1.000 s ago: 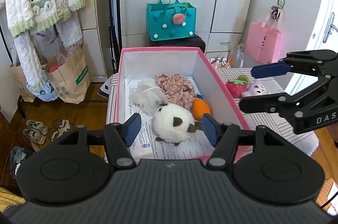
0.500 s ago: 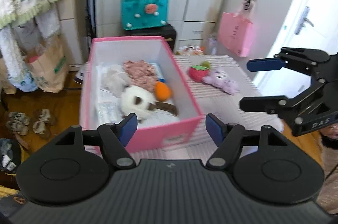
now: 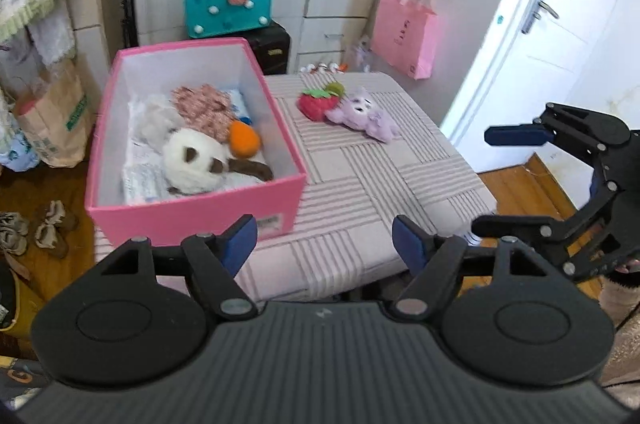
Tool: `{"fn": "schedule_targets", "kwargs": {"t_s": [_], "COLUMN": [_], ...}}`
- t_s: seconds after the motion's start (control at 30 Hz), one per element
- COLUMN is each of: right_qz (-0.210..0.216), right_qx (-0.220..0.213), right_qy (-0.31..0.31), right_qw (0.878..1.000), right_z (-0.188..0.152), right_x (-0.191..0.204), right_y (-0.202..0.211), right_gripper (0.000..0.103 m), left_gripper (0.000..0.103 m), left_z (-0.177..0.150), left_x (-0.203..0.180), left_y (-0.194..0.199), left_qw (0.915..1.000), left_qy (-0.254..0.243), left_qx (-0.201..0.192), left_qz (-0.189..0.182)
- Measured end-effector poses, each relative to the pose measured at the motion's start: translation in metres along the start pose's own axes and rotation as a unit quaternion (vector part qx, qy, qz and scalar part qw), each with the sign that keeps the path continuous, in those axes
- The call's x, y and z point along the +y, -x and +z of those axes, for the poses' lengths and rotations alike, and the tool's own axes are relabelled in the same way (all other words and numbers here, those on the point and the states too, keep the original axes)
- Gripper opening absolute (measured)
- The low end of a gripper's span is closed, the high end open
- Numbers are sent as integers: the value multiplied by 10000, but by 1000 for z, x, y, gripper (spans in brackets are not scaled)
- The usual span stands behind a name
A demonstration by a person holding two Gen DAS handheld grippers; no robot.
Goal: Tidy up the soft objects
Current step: 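Withdraw both grippers from the box back toward the table, then lower both grippers onto the purple plush toy and close them on it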
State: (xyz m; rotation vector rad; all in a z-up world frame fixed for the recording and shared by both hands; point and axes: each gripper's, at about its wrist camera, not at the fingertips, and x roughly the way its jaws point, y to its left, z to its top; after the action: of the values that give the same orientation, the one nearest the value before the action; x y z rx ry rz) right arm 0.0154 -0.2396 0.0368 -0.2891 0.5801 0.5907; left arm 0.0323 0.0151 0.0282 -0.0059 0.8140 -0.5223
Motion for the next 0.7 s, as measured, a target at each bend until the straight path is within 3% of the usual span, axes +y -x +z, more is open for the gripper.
{"fn": "schedule_targets", "kwargs": {"t_s": [0.27, 0.5, 0.7], "right_qz": [-283, -419, -278], "right_qx": [-41, -398, -625], "right_qy": [-398, -603, -1184], "right_qw": [9988, 9965, 9906], "right_z": [-38, -68, -94], "right_x": [-30, -65, -110], "right_y": [-18, -44, -70], "right_gripper": [92, 93, 93], "left_gripper": [74, 75, 77], "left_z": [-19, -15, -8], "left_x": [-25, -35, -40], "left_y": [-34, -70, -97], "left_qw": [9999, 9991, 9982], "left_qy": [-97, -16, -55], "left_qx": [-63, -279, -586], "left_qz": [-126, -304, 100]}}
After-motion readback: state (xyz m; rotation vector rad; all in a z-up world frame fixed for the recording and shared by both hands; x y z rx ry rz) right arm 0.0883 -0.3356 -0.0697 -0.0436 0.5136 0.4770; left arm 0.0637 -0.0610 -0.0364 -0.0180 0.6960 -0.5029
